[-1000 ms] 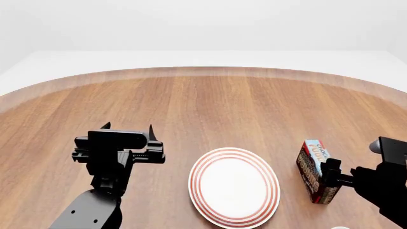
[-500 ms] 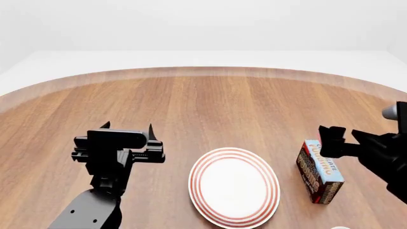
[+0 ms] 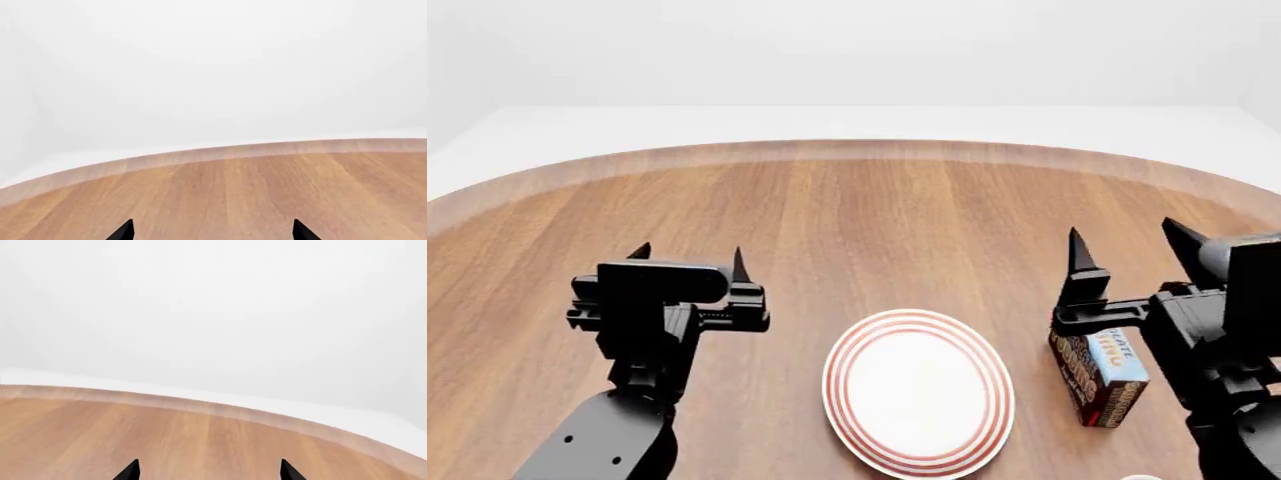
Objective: Put the chocolate pudding to the right of the plate.
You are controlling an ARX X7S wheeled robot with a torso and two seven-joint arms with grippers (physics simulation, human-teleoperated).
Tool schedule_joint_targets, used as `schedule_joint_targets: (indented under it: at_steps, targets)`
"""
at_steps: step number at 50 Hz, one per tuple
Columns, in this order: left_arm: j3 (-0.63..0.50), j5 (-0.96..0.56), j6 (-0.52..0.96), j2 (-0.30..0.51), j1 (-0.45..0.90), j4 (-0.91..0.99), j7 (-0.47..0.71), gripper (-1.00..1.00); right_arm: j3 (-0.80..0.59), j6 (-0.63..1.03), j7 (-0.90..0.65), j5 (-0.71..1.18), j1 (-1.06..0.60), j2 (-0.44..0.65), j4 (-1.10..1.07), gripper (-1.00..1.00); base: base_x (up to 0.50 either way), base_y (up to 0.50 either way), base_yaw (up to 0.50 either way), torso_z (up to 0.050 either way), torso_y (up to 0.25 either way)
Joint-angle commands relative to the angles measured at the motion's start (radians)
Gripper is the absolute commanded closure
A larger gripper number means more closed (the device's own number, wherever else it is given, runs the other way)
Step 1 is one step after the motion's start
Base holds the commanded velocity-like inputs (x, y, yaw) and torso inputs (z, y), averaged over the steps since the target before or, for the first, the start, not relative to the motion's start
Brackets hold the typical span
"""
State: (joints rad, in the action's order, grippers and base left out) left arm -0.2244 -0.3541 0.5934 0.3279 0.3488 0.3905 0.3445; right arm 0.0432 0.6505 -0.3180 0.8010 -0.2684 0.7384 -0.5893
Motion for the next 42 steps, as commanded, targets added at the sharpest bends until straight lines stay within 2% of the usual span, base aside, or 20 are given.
schedule_joint_targets:
  at_steps: [1, 3, 42]
  targets:
    - [0.009, -0.015, 0.023, 0.007, 0.011, 0.044, 0.011, -1.0, -0.05, -0.111, -0.029, -0.158, 0.111, -0.023, -0.142, -1.0, 0.0, 0.0, 0.0, 0.0, 0.0]
    - [0.009, -0.017, 0.025, 0.008, 0.012, 0.048, 0.011, -1.0, -0.062, -0.124, -0.039, -0.196, 0.115, -0.023, -0.15, -1.0, 0.0, 0.0, 0.0, 0.0, 0.0]
    - [0.046, -0.076, 0.13, 0.047, 0.054, 0.27, 0.063, -1.0, -0.02, -0.089, -0.069, -0.111, 0.065, 0.015, -0.282, -1.0, 0.0, 0.0, 0.0, 0.0, 0.0]
